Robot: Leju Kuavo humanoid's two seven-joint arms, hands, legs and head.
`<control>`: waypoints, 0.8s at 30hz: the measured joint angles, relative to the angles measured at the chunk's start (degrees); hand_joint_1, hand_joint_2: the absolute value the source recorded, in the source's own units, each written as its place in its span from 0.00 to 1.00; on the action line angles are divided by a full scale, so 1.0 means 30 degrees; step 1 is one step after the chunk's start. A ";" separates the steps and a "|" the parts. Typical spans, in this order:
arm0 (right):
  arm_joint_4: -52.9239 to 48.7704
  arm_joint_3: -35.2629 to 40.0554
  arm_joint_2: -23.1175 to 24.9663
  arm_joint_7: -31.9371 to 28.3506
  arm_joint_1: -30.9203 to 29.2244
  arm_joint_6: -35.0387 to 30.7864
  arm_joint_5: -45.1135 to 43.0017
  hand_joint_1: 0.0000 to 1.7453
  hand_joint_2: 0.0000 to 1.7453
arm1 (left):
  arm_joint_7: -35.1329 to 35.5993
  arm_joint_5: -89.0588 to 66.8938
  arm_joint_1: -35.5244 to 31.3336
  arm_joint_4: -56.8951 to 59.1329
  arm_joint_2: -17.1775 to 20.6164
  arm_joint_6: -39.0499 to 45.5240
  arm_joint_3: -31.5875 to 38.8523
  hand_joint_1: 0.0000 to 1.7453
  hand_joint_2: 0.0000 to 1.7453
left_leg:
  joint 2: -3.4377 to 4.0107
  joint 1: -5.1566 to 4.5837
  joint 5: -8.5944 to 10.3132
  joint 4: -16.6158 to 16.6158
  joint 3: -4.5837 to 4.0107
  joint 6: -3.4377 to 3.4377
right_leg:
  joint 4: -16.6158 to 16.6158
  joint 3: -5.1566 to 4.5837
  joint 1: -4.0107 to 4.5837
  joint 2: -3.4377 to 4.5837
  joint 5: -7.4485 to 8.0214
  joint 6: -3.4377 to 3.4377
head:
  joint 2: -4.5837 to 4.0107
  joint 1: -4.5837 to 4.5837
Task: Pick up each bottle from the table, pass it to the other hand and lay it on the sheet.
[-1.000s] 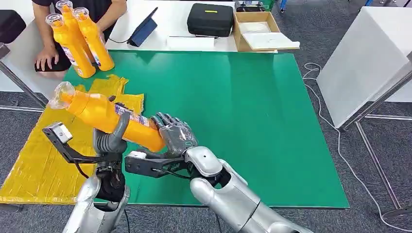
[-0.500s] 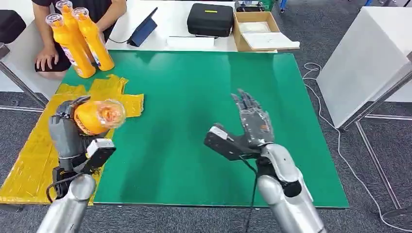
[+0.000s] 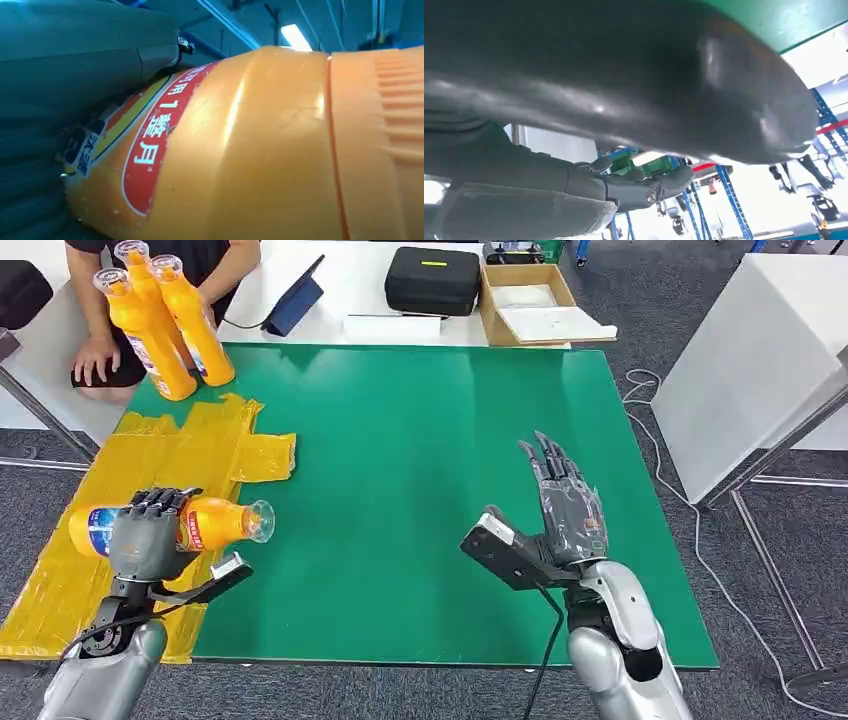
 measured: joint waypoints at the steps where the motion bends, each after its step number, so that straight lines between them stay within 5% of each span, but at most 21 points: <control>1: -0.0073 0.0007 0.0001 0.0000 0.0086 0.0001 0.0051 0.00 0.00 | 0.0176 -0.0166 0.0000 0.0292 0.0051 0.0000 -0.0008 0.00 1.00 | 0.0000 -0.0001 0.0000 0.0000 -0.0001 0.0000 | 0.0000 -0.0001 0.0000 0.0000 0.0000 0.0000 | 0.0000 0.0000; 2: -0.0139 0.0007 0.0001 0.0000 0.0186 0.0008 0.0103 0.00 0.00 | 0.0323 -0.0395 0.0001 0.0564 0.0109 0.0000 -0.0022 0.00 1.00 | 0.0000 -0.0001 0.0000 0.0000 -0.0002 0.0000 | 0.0000 0.0000 0.0000 0.0000 0.0000 0.0000 | 0.0000 0.0000; 3: -0.0190 0.0007 0.0000 0.0000 0.0269 0.0008 0.0139 0.00 0.00 | 0.0454 -0.0606 -0.0002 0.0797 0.0138 0.0000 -0.0022 0.00 0.00 | -0.0001 -0.0002 0.0000 0.0001 -0.0002 0.0001 | 0.0000 -0.0001 -0.0001 -0.0001 0.0000 0.0000 | 0.0000 0.0007; 14: -0.0729 0.0029 -0.0524 -0.0080 0.1023 0.0037 0.0365 0.00 0.00 | 0.1349 -0.1034 -0.1251 0.4585 0.0211 -0.0357 -0.2128 0.00 0.00 | -0.0014 -0.0017 0.0001 0.0001 -0.0002 0.0003 | 0.0000 0.0005 -0.0007 -0.0009 0.0000 0.0005 | 0.0000 0.0000; 22: -0.0926 0.0029 -0.0786 -0.0087 0.1201 0.0015 0.0299 0.00 0.00 | 0.0328 0.1723 -0.0955 0.3724 0.0306 -0.1210 -0.2784 0.00 0.00 | -0.0014 -0.0009 -0.0001 0.0000 -0.0002 0.0001 | 0.0000 0.0003 -0.0003 -0.0009 -0.0002 0.0005 | 0.0000 0.0000; 24: -0.1028 0.0029 -0.0794 -0.0124 0.1363 -0.0146 0.0146 0.00 0.00 | -0.0904 0.5778 -0.0412 0.2411 0.0255 -0.2225 -0.2754 0.00 0.00 | 0.0001 -0.0007 -0.0002 0.0000 0.0001 0.0000 | 0.0000 -0.0002 -0.0002 -0.0003 -0.0002 0.0005 | 0.0000 0.0000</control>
